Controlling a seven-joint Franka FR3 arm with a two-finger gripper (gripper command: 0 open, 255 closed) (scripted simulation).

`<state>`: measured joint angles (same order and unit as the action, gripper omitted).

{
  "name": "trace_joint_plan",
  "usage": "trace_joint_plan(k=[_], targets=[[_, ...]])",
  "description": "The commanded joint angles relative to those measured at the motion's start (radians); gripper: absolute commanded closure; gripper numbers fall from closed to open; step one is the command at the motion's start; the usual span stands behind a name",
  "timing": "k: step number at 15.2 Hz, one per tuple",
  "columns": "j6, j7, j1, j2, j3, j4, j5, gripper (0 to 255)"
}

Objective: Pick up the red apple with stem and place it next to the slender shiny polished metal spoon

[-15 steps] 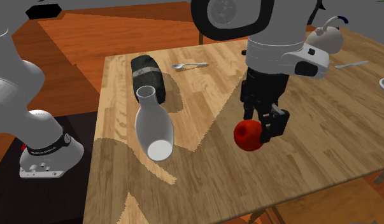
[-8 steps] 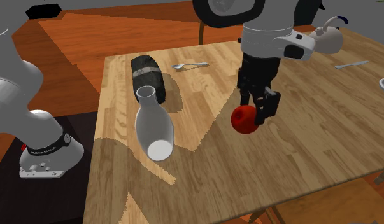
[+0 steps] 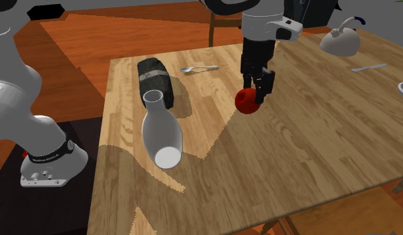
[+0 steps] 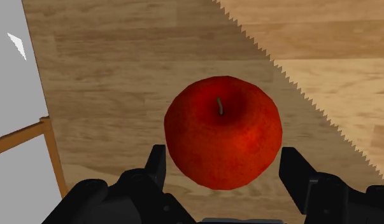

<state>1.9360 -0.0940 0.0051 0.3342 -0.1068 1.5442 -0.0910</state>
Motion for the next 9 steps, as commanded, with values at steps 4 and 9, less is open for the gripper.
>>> trace_joint_plan(k=[4, 9], targets=[[-0.014, 0.103, 0.068, 0.047, 0.03, -0.049, -0.012, 255], [-0.042, 0.2, 0.138, 0.109, 0.058, -0.127, -0.023, 255]])
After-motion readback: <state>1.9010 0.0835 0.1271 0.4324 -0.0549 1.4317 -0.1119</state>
